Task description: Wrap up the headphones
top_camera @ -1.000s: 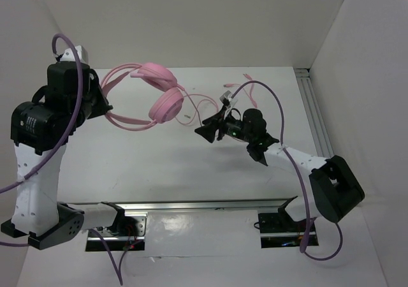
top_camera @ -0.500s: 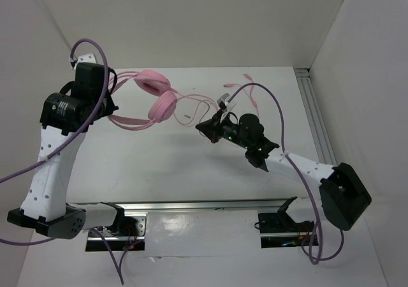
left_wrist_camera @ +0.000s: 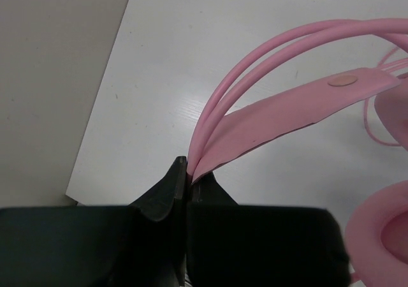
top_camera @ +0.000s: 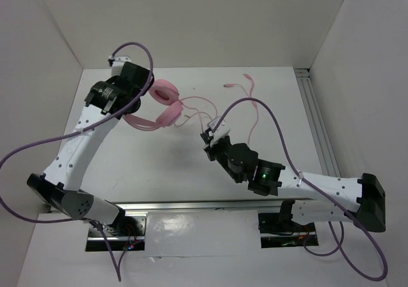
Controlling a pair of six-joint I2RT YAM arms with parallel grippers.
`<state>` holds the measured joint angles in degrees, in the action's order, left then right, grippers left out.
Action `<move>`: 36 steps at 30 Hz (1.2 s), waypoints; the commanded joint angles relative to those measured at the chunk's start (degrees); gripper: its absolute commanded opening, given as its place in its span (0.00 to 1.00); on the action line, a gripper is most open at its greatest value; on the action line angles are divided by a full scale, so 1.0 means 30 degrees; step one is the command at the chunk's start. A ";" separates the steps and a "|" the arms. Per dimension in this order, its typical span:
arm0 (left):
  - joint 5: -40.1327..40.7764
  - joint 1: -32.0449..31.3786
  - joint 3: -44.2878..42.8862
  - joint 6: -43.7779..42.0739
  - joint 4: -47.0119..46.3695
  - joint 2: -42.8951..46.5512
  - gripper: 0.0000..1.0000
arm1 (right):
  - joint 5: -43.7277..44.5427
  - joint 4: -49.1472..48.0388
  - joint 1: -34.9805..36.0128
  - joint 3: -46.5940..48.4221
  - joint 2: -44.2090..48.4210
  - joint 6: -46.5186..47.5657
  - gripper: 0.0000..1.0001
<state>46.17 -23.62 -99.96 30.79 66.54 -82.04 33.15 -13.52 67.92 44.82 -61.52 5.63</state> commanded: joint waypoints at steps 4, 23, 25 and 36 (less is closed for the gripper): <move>0.3380 -0.2468 -0.0078 -0.0187 -0.0330 -0.1743 0.00 | 0.8092 0.0120 0.2025 0.2139 -0.0498 0.4470 0.00; -0.2090 -0.8062 0.1504 -0.6131 -0.3459 -0.3501 0.00 | 0.3483 -0.1822 0.2702 -0.0086 0.3510 0.7118 0.06; -0.2351 -0.8913 0.1504 -0.6539 -0.3460 -0.3677 0.00 | 0.3483 -0.1822 0.2702 -0.0086 0.3513 0.7118 0.06; -0.6332 -0.9911 0.2559 -0.7889 -0.4718 -0.1630 0.00 | 0.4158 -0.1443 0.1621 0.0090 0.3162 0.6767 0.07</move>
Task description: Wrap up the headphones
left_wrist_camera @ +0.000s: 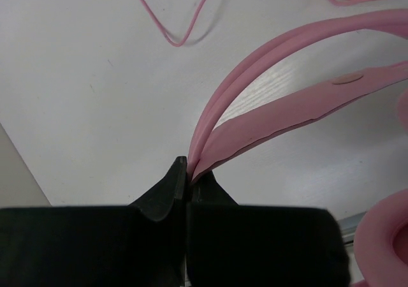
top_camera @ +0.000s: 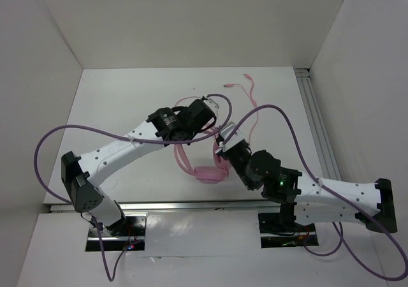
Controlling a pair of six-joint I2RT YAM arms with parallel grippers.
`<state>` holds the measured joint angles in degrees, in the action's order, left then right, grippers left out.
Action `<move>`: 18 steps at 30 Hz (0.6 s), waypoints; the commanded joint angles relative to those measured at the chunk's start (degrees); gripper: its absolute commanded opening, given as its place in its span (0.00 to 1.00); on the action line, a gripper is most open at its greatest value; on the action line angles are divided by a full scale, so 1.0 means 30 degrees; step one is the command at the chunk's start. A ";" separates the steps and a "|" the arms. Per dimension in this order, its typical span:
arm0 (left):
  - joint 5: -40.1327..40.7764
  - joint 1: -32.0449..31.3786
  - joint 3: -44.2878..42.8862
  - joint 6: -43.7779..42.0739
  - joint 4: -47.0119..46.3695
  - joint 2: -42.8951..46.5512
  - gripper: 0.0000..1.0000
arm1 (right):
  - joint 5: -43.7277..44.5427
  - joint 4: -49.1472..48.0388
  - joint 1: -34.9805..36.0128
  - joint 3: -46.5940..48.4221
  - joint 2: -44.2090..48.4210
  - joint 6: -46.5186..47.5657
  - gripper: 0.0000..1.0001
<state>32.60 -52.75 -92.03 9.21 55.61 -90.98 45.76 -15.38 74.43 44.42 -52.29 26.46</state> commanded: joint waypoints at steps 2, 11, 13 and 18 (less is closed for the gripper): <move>-0.2484 -0.0375 0.0149 -0.1135 -0.1251 0.1848 0.00 | -0.0370 -0.0646 -0.0843 0.0221 -0.0087 -0.0526 0.07; -0.4919 -0.0961 0.0530 -0.2016 -0.1634 0.3285 0.00 | -0.1659 0.0848 -0.2135 0.1245 -0.1114 -0.1376 0.10; -0.4919 -0.0961 0.0705 -0.2016 -0.1634 0.3285 0.00 | -0.1835 0.0848 -0.2311 0.1247 -0.1288 -0.1378 0.10; -0.5244 -0.0961 0.0471 -0.2016 -0.1634 0.3871 0.00 | -0.3709 0.2284 -0.3599 0.1803 -0.1495 -0.2372 0.12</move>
<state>22.11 -54.17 -89.60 4.64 53.95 -83.24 36.84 -10.28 65.89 46.63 -56.10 21.69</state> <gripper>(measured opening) 0.090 0.123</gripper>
